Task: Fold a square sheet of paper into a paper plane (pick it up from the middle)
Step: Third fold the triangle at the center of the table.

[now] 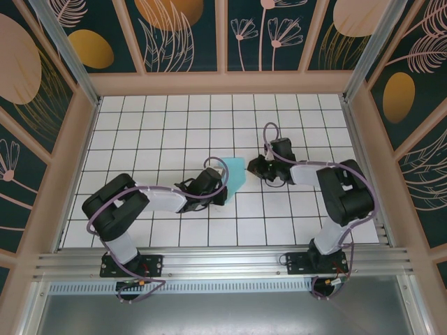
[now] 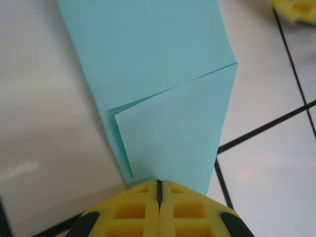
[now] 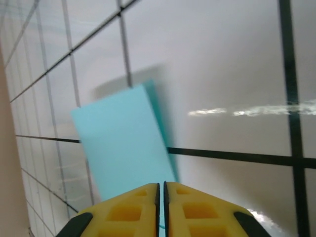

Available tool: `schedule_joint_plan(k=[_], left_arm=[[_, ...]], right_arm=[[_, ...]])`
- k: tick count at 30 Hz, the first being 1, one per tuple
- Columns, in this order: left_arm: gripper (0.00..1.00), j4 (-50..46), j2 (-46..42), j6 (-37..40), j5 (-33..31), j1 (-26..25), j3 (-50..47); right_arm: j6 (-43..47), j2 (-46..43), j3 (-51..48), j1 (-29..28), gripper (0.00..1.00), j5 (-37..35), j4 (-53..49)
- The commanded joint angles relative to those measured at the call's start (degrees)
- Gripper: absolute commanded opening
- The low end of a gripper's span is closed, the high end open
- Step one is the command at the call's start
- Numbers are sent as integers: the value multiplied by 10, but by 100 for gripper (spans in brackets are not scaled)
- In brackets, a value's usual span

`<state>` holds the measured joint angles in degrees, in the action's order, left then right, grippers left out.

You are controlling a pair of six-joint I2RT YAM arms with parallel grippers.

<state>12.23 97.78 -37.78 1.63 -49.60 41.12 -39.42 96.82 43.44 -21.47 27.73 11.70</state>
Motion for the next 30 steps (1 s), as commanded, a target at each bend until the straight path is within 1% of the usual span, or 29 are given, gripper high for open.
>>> schedule_joint_plan(k=[1, 6, 8, 10, 12, 16, 21, 27, 30], left_arm=[[7, -88, -47, 23, 3, 2, 3], [15, -104, -111, 20, -20, 1, 31], [17, -105, -114, 25, -28, 2, 47], [14, -121, -96, 28, -36, 3, 71], [12, -128, -75, 27, -40, 5, 85], [7, -137, -40, 9, -59, 13, 93], [5, -132, -27, 1, -63, 22, 83], [4, -141, -8, -6, -92, 23, 86], [3, -141, 1, -9, -89, 24, 90]], right_arm=[[17, -58, -17, 0, 17, -14, -18], [0, -108, -72, -1, 25, -10, -8], [-10, -122, -92, -5, 32, -9, -3], [-19, -133, -108, -10, 38, -8, 5], [-23, -140, -117, -14, 42, -5, 8], [-24, -143, -118, -31, 45, 9, 16], [-19, -125, -106, -52, 50, 19, 23], [-9, -82, -83, -70, 51, 38, 41], [2, -62, -72, -77, 51, 52, 58]])
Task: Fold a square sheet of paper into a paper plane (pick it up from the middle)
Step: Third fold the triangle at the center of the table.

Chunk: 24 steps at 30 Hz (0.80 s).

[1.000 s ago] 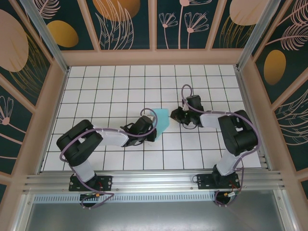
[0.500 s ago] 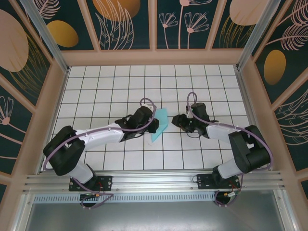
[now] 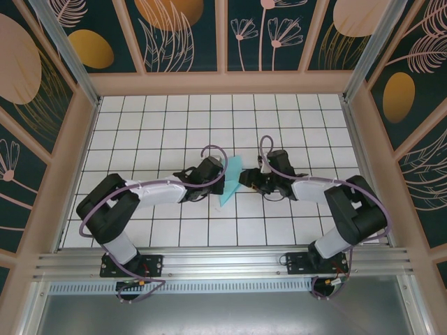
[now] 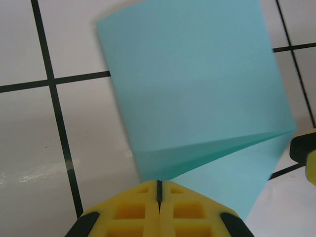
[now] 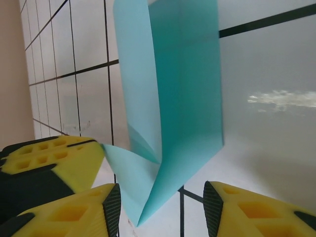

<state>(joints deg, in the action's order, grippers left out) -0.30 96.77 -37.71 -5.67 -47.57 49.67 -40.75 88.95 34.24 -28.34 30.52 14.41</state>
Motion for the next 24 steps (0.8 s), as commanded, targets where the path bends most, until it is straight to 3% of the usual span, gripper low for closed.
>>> schedule_joint_plan(k=[1, 9, 21, 24], left_arm=[[3, -16, 11, -8, -16, 3, 4], [1, -12, 39, 0, -17, 3, 8], [1, -2, 47, 9, -13, 3, 6], [2, -10, 39, 13, -4, 3, 9]], right_arm=[[24, 23, 25, -9, 51, 23, 34], [81, 79, 74, -14, 50, 79, 29], [141, 141, 134, -15, 34, 84, -48], [140, 146, 141, -15, 23, 68, -63]])
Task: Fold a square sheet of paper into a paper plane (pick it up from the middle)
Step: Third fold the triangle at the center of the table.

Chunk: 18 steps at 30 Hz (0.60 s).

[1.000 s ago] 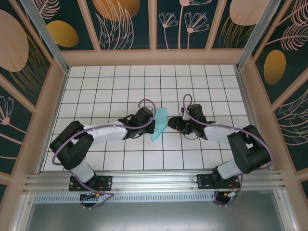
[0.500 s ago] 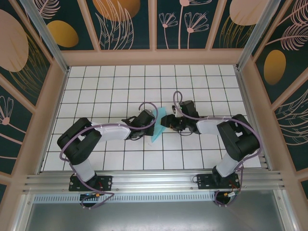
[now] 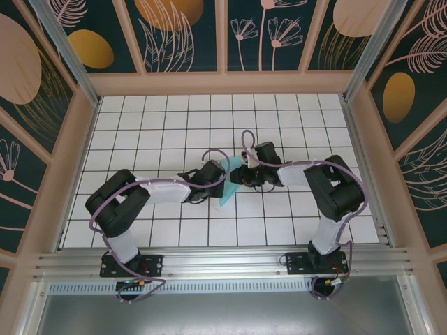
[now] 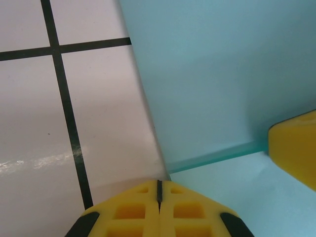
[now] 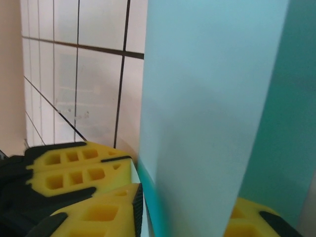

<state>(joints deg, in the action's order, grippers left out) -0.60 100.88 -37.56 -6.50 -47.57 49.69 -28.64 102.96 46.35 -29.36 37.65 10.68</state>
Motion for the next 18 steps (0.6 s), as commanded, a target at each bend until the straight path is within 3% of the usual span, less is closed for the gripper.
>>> schedule_joint_plan(k=[1, 7, 13, 18], left_arm=[[3, -14, -11, 16, 12, 3, 13], [15, -5, -113, 40, 43, 3, -26], [30, 38, -174, 52, 100, 4, -94], [38, 70, -197, 66, 131, -7, -134]], right_arm=[[17, 5, 20, -4, 19, -8, -29], [-90, -26, -12, -11, 7, -71, -11], [-229, -75, -64, -60, 6, -154, 60], [-308, -88, -72, -103, 6, -228, 52]])
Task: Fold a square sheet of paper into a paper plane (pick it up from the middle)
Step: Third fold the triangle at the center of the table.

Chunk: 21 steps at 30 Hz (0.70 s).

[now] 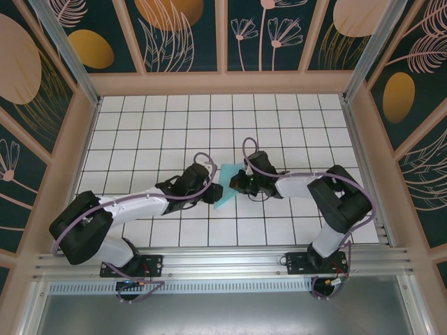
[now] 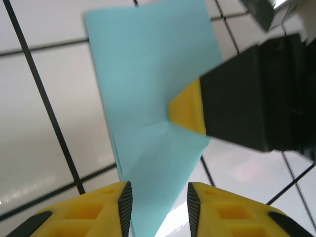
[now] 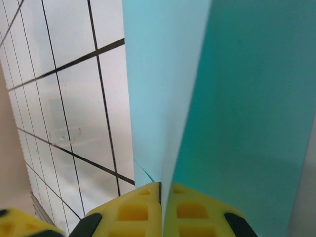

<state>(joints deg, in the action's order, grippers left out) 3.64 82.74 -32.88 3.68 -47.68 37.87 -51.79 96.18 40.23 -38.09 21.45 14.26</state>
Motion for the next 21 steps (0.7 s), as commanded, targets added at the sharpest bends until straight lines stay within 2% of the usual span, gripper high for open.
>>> schedule_joint_plan(k=[1, 8, 15, 21], left_arm=[[39, 25, -18, 22, 19, -10, -22], [42, 34, -4, 41, 4, -36, -43], [41, 16, 50, 45, -65, -60, -6], [39, 11, 58, 43, -119, -65, 5]], right_arm=[[-88, -23, -14, -22, 5, -74, 20], [-100, -29, -9, -31, 6, -90, 6], [-97, -31, -5, -31, 6, -91, -5], [-93, -31, 2, -31, 6, -89, -13]])
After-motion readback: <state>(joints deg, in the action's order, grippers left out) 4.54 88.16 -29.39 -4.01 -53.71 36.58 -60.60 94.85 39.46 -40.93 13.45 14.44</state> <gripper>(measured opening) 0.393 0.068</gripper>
